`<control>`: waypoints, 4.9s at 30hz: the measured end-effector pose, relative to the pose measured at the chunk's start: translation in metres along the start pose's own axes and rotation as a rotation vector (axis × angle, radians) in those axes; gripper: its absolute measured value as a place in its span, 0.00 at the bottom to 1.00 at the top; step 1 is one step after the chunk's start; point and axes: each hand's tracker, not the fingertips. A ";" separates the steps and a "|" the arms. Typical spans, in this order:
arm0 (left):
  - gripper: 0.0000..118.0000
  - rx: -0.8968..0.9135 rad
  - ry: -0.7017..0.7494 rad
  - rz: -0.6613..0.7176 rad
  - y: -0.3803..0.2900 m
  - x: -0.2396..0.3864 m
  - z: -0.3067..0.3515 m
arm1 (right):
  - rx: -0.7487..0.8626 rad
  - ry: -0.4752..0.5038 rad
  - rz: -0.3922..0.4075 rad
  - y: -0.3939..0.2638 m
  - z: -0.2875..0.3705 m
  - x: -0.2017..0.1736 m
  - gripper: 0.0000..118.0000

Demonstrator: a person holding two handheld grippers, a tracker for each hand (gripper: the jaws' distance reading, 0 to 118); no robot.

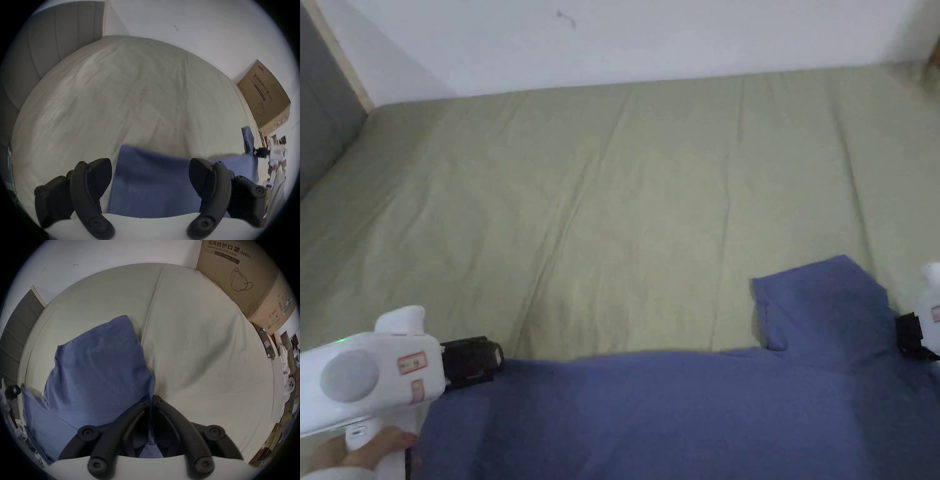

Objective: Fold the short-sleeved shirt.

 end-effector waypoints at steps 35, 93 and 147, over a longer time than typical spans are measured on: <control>0.03 0.106 -0.043 -0.167 -0.160 -0.040 0.229 | 0.088 0.214 -0.193 -0.235 0.213 0.064 0.01; 0.06 0.026 -0.509 0.615 -0.245 -0.144 0.154 | 0.098 0.410 0.128 -0.283 0.176 -0.171 0.07; 0.05 -0.454 -0.671 -0.364 -0.293 0.264 0.096 | 0.192 0.337 -0.398 -0.333 0.190 0.014 0.07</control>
